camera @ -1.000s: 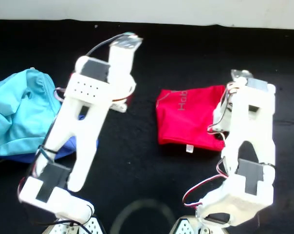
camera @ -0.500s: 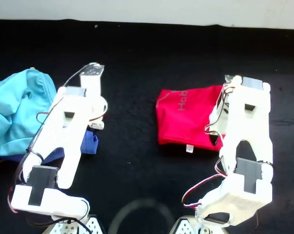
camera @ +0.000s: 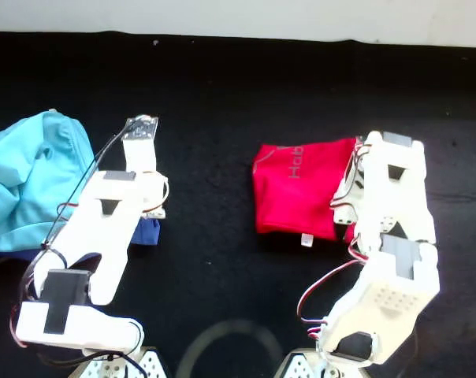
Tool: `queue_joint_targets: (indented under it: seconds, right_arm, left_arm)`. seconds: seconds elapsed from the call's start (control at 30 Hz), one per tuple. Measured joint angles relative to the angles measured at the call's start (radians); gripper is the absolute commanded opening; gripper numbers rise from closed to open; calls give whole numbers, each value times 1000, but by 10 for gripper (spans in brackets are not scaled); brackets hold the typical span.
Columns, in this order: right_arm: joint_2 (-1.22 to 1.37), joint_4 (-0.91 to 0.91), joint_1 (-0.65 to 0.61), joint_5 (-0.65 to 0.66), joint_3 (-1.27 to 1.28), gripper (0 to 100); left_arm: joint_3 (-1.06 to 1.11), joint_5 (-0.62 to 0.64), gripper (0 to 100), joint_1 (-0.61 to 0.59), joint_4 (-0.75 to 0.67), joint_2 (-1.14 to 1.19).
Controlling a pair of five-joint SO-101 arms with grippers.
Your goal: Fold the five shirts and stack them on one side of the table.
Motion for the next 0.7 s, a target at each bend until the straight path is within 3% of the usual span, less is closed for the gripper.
queue_joint_targets:
  seconds: [0.13, 0.4, 0.7]
  right_arm:
    - [6, -40, 2, 0, 0, 2]
    - [6, -31, 5, 0, -48, 5]
    - [9, 141, 60, 57, -393, 5]
  left_arm:
    - [35, 2, 11, 3, -51, -12]
    - [38, 2, 12, 3, -68, -15]
    - [38, 2, 12, 3, -74, -15]
